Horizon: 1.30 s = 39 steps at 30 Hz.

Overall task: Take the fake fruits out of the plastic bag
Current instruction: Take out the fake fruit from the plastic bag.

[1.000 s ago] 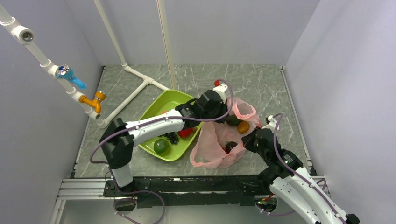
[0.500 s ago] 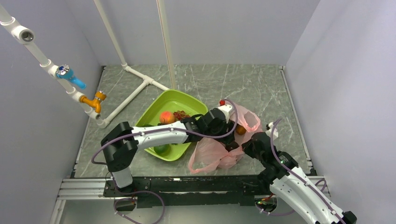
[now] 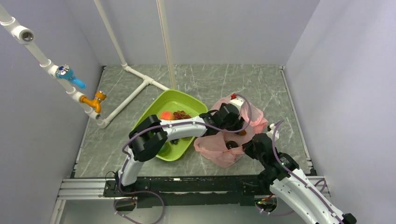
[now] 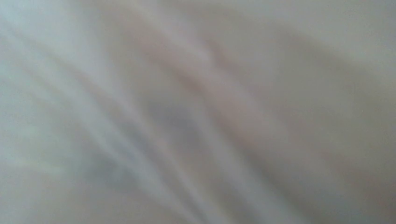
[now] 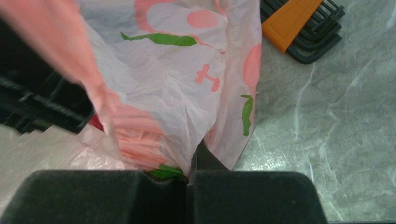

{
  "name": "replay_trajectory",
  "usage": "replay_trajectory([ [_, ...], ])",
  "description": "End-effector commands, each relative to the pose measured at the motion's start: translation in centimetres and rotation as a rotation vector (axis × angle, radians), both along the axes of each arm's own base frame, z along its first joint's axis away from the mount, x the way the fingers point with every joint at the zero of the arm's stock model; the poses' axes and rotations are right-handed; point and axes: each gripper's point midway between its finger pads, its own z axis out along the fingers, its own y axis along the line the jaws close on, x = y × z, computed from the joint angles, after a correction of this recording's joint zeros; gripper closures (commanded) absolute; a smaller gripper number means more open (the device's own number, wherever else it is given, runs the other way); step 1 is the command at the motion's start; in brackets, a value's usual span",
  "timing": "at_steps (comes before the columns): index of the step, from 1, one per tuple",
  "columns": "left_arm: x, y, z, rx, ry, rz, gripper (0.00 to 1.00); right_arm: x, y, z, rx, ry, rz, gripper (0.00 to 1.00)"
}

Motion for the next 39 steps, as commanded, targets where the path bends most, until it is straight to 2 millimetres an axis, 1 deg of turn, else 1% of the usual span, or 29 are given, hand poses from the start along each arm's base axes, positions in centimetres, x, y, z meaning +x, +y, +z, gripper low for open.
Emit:
replay_trajectory([
  [1,3.2,-1.2,2.0,-0.037,-0.161,0.021,0.17,1.1,0.6,2.6,0.019,-0.077,0.019,1.00],
  [3,4.0,-1.2,1.1,-0.019,-0.152,0.027,0.16,1.1,0.6,2.9,0.017,-0.084,0.024,1.00],
  [4,4.4,-1.0,0.2,-0.004,-0.136,0.030,0.16,1.1,0.5,2.9,0.014,-0.087,0.023,1.00],
  [5,4.7,-1.0,-0.3,0.002,-0.129,0.031,0.16,1.0,0.4,3.0,0.011,-0.091,0.023,1.00],
  [8,5.5,-1.2,-1.7,-0.002,-0.109,0.009,0.14,1.0,0.2,3.5,0.009,-0.110,0.021,1.00],
  [10,5.6,-1.7,-2.2,-0.015,-0.107,-0.017,0.14,1.0,0.1,3.6,0.010,-0.118,0.023,1.00],
  [12,5.5,-2.4,-2.3,-0.050,-0.111,-0.055,0.15,1.0,0.2,3.6,0.009,-0.117,0.027,1.00],
  [14,4.9,-3.3,-2.6,-0.084,-0.104,-0.099,0.17,1.0,0.3,3.7,0.010,-0.114,0.032,1.00],
  [16,5.3,-3.3,-3.0,-0.085,-0.093,-0.077,0.22,1.1,0.4,3.8,0.006,-0.112,0.036,1.00],
  [17,5.5,-3.3,-3.1,-0.087,-0.094,-0.075,0.26,1.1,0.4,3.9,0.004,-0.112,0.037,1.00],
  [18,5.6,-3.3,-3.1,-0.087,-0.094,-0.074,0.33,1.2,0.4,4.0,0.002,-0.113,0.037,1.00],
  [19,5.5,-3.3,-2.9,-0.087,-0.099,-0.075,0.45,1.2,0.4,4.1,0.002,-0.114,0.038,1.00],
  [20,5.5,-3.1,-2.7,-0.086,-0.098,-0.074,0.54,1.2,0.5,4.1,0.002,-0.115,0.039,1.00],
  [21,5.3,-3.0,-2.1,-0.090,-0.097,-0.073,0.61,1.3,0.5,4.2,0.001,-0.116,0.041,1.00],
  [22,5.0,-2.6,-1.1,-0.098,-0.092,-0.070,0.66,1.3,0.4,4.2,0.000,-0.118,0.039,1.00],
  [26,3.7,-0.6,2.2,-0.150,-0.064,-0.037,0.75,1.4,0.0,4.3,-0.015,-0.128,0.028,1.00],
  [28,2.4,-0.1,3.7,-0.177,-0.034,-0.061,0.78,1.5,-0.1,4.1,-0.025,-0.132,0.023,1.00],
  [30,1.4,0.4,5.0,-0.197,-0.004,-0.072,0.86,1.7,-0.1,4.3,-0.027,-0.139,0.023,1.00],
  [32,0.7,1.1,5.4,-0.191,0.030,-0.066,0.89,1.8,-0.1,4.4,-0.032,-0.142,0.023,1.00],
  [35,-0.1,1.6,5.6,-0.204,0.059,-0.071,0.90,2.0,-0.1,4.6,-0.044,-0.142,0.024,1.00],
  [39,-2.0,1.6,5.9,-0.234,0.110,-0.128,0.91,2.0,-0.3,4.7,-0.049,-0.149,0.024,1.00],
])
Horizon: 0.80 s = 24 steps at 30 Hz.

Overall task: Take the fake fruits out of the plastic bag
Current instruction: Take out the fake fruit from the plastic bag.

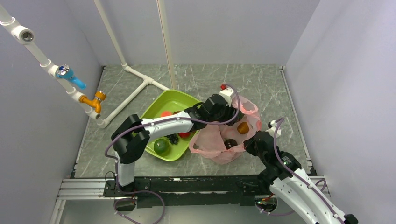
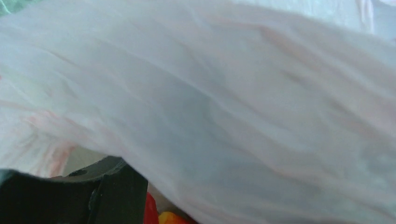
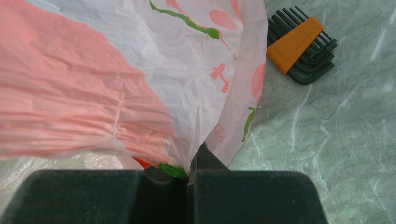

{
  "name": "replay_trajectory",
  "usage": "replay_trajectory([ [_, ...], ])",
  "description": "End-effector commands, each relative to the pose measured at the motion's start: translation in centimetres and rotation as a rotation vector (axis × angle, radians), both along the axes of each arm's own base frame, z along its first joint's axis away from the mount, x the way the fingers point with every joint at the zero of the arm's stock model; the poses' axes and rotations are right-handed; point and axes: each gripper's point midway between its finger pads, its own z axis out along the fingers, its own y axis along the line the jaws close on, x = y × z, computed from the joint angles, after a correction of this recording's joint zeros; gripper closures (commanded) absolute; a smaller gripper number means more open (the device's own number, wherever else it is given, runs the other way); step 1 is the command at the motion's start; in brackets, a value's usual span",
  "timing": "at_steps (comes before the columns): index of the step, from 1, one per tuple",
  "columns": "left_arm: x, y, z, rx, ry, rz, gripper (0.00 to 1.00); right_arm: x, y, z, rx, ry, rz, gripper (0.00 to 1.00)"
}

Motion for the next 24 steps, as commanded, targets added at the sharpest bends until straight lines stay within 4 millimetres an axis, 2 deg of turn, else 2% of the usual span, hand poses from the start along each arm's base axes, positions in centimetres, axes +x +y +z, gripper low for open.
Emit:
replay_trajectory([
  [1,-2.9,0.1,0.7,-0.044,0.093,-0.087,0.91,1.1,0.0,2.5,0.007,-0.083,-0.010,1.00],
  [5,-5.7,1.0,1.0,-0.009,0.197,-0.165,0.91,1.4,-0.3,3.1,-0.002,-0.113,-0.019,1.00],
  [10,-8.7,4.2,0.4,0.027,0.282,-0.173,0.90,2.3,-0.6,5.1,-0.032,-0.167,-0.027,1.00],
  [13,-10.3,5.6,1.2,0.004,0.288,-0.187,0.89,2.9,-0.8,6.1,-0.055,-0.190,-0.036,1.00],
  [17,-12.0,6.7,3.4,-0.008,0.261,-0.205,0.89,3.3,-0.9,7.0,-0.069,-0.209,-0.035,1.00],
  [20,-12.0,8.0,5.3,-0.031,0.223,-0.168,0.90,3.3,-0.8,7.1,-0.064,-0.210,-0.031,1.00],
  [24,-10.8,10.8,8.6,-0.039,0.128,-0.054,0.90,2.8,-0.3,5.4,-0.057,-0.176,-0.007,1.00],
])
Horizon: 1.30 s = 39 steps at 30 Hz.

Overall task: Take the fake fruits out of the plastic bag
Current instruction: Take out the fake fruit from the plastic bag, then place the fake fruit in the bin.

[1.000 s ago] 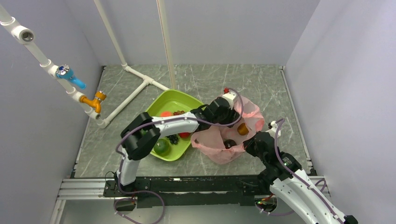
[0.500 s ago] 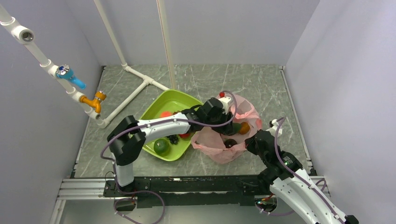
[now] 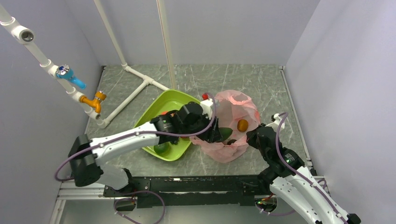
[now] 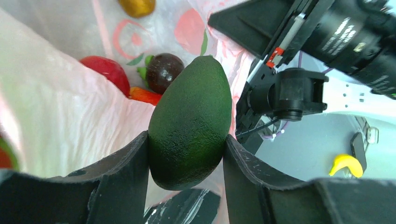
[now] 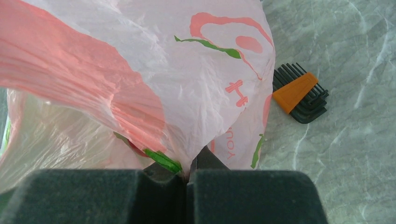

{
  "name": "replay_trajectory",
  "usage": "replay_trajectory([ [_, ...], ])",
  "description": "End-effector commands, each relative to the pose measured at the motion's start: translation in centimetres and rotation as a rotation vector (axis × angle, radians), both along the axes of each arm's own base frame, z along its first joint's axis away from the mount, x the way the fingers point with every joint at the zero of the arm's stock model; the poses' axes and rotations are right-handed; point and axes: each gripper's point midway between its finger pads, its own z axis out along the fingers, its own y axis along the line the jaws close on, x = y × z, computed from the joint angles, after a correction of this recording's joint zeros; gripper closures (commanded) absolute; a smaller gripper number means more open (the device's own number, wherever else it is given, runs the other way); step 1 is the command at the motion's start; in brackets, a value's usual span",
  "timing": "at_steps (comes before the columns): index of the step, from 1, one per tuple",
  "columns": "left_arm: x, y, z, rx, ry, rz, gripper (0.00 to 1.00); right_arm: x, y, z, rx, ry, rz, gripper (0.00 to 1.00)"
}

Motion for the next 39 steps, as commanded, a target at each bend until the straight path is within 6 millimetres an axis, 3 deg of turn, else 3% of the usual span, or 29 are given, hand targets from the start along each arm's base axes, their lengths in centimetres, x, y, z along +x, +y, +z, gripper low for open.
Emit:
replay_trajectory([
  [1,1.5,3.5,4.7,-0.013,-0.109,0.145,0.90,0.3,0.4,0.4,0.015,-0.030,0.012,1.00],
  [5,3.2,7.8,6.9,0.064,-0.208,0.297,0.91,0.0,0.3,-0.4,0.017,-0.011,0.005,1.00],
  [8,4.6,12.2,6.5,0.158,-0.239,0.445,0.88,0.1,-0.2,0.3,0.004,-0.028,-0.008,1.00],
  [13,6.6,20.0,3.4,0.306,-0.212,0.718,0.78,0.5,-0.8,1.9,-0.037,-0.063,-0.021,1.00],
  [19,8.7,26.2,0.0,0.424,-0.174,0.895,0.75,0.8,-0.6,2.1,-0.050,-0.060,-0.007,1.00],
  [26,12.0,29.3,-4.3,0.577,-0.130,0.937,0.73,0.8,-0.3,2.2,-0.046,-0.062,0.007,1.00],
  [28,13.0,29.3,-5.2,0.605,-0.112,0.920,0.64,0.8,-0.1,2.2,-0.044,-0.062,0.020,1.00],
  [31,13.8,29.5,-5.6,0.644,-0.078,0.934,0.31,0.8,0.2,2.3,-0.048,-0.063,0.047,1.00],
  [35,13.5,29.2,-5.2,0.630,-0.042,0.938,0.02,0.6,1.5,3.1,-0.059,-0.080,0.148,1.00],
  [39,12.5,28.9,-4.0,0.568,-0.033,0.933,0.01,0.4,3.0,3.6,-0.064,-0.096,0.261,1.00],
])
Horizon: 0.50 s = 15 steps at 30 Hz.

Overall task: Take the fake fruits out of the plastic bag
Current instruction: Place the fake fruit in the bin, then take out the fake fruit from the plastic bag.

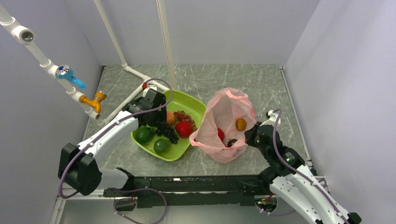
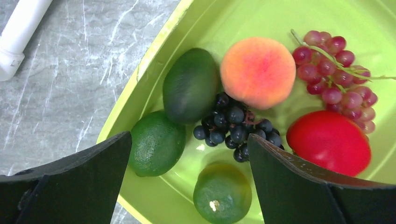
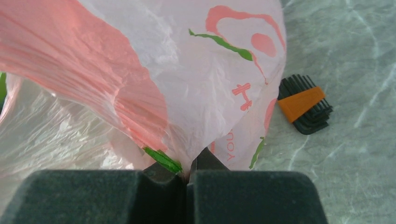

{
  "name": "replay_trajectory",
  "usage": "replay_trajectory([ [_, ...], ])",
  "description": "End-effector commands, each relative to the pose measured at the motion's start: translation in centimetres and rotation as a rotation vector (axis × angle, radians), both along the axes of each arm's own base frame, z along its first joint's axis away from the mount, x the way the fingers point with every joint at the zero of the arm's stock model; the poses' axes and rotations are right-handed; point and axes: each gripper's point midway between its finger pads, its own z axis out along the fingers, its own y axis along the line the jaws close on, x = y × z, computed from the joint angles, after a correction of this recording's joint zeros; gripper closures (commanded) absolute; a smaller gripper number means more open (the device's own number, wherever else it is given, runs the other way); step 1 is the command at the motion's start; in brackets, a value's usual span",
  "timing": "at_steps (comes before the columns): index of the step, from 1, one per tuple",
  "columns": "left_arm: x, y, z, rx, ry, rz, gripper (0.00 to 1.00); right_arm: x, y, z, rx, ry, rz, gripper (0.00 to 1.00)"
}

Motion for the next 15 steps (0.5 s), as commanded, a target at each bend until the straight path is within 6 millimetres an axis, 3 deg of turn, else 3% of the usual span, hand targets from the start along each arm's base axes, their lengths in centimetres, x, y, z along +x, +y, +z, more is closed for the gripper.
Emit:
replay_trajectory([
  [1,-0.6,-1.5,3.7,-0.131,-0.059,-0.039,0.01,0.3,2.5,3.0,0.025,-0.078,0.158,1.00],
  [4,-2.0,-5.9,6.6,-0.364,-0.089,-0.228,0.09,-0.1,3.3,2.8,0.047,-0.051,0.197,1.00],
  [6,-3.5,-10.1,9.9,-0.592,-0.160,-0.408,0.15,-0.4,4.0,2.7,0.070,-0.028,0.224,1.00],
  [9,-6.8,-14.9,15.2,-0.877,-0.285,-0.648,0.16,-0.9,5.1,2.8,0.106,-0.003,0.277,1.00],
  [12,-10.8,-19.2,18.7,-0.986,-0.353,-0.821,0.14,-1.4,5.6,3.2,0.120,0.010,0.311,1.00],
  [15,-12.6,-22.7,19.4,-0.966,-0.349,-0.905,0.15,-1.7,5.6,3.5,0.120,-0.001,0.330,1.00],
])
